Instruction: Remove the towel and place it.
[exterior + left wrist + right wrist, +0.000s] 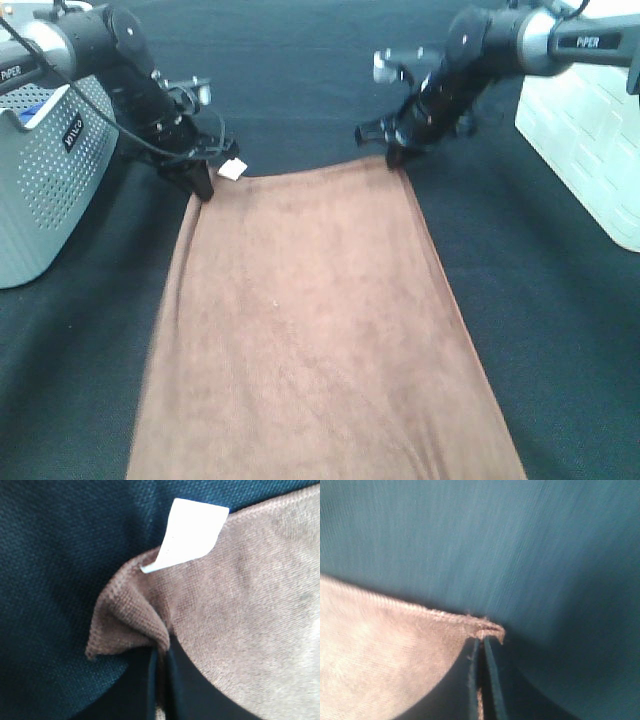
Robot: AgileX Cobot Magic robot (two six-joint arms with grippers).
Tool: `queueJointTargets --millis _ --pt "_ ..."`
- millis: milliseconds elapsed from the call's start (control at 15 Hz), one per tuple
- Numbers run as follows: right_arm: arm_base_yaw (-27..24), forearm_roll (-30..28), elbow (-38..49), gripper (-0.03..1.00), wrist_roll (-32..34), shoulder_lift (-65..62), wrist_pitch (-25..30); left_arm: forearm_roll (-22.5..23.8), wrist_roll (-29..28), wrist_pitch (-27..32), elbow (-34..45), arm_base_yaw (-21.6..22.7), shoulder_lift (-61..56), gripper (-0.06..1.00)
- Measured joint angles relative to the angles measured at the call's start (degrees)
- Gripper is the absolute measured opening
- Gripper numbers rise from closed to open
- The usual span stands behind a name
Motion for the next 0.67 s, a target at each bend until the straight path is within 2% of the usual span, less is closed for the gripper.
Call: queueJointTargets --millis 267,667 --pt "0.0 -7.2 -4.7 0.01 5.0 0.0 -3.0 0.2 0.1 -6.5 -6.1 0.0 0.1 0.01" --pt "0.0 -8.6 -4.8 0.01 5.4 0.0 -12.8 0.3 2.3 -16.6 -7.2 0.0 0.1 0.01"
